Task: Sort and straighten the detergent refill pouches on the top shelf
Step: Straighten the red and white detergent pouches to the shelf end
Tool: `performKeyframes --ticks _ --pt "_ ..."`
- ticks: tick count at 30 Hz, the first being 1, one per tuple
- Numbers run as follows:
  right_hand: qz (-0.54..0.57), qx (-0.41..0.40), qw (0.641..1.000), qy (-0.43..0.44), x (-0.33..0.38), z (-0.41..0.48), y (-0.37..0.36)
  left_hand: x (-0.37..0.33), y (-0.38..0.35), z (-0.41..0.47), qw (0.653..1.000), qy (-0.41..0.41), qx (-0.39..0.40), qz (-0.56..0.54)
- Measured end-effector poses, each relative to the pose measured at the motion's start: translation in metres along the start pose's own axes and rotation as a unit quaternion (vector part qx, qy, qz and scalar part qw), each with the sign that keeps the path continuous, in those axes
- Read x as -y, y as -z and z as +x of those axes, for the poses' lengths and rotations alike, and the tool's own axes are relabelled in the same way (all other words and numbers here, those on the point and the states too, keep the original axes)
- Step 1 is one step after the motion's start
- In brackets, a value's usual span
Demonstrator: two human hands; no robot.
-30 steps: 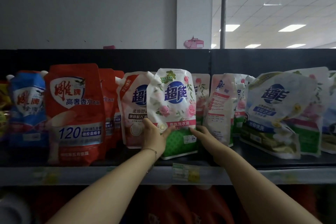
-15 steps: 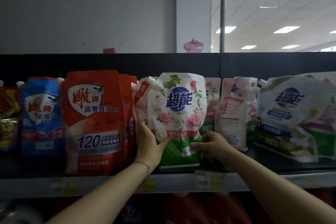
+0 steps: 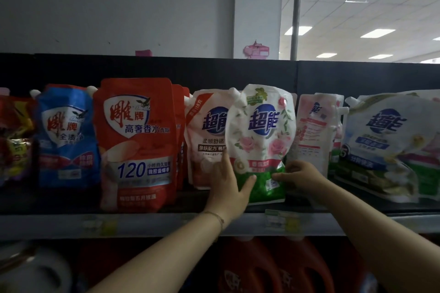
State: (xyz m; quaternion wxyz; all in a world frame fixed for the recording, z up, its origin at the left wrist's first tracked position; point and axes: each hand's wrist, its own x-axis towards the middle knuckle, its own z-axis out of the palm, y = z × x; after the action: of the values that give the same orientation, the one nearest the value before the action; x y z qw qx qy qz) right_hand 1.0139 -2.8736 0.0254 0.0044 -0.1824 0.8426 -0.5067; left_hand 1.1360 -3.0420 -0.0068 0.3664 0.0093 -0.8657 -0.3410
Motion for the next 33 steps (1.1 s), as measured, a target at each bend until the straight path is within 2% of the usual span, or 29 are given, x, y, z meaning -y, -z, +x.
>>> performKeyframes --ticks 7,11,16,19,22,25,28,30,33 --pt "0.092 -0.030 0.995 -0.016 -0.014 -0.015 0.016 -0.009 -0.018 0.002 0.998 0.025 0.039 -0.036" --pt "0.065 -0.074 0.995 -0.010 -0.021 -0.015 0.009 -0.011 -0.022 0.007 0.996 0.066 0.038 -0.044" --pt "0.030 -0.048 0.997 0.044 -0.002 -0.019 -0.012 -0.005 -0.016 0.009 0.990 0.114 -0.065 -0.057" --pt "0.023 -0.013 0.997 0.074 0.011 -0.021 -0.029 -0.004 -0.013 0.003 0.986 0.100 -0.122 0.050" --pt "0.021 0.007 0.995 0.102 0.022 -0.024 -0.046 -0.002 -0.012 0.000 0.973 0.028 -0.178 0.145" --pt "0.031 0.032 0.991 0.124 0.029 -0.023 -0.062 0.001 -0.017 0.003 0.959 -0.095 -0.175 0.200" --pt "0.026 0.093 0.987 0.128 0.030 -0.023 -0.062 -0.004 -0.017 0.006 0.941 -0.147 -0.182 0.246" --pt "0.026 0.131 0.983 0.124 0.025 -0.021 -0.051 -0.004 -0.016 0.009 0.927 -0.203 -0.172 0.264" --pt "-0.038 0.078 0.987 0.135 0.013 -0.013 -0.027 -0.006 -0.023 0.014 0.905 -0.305 -0.099 0.279"
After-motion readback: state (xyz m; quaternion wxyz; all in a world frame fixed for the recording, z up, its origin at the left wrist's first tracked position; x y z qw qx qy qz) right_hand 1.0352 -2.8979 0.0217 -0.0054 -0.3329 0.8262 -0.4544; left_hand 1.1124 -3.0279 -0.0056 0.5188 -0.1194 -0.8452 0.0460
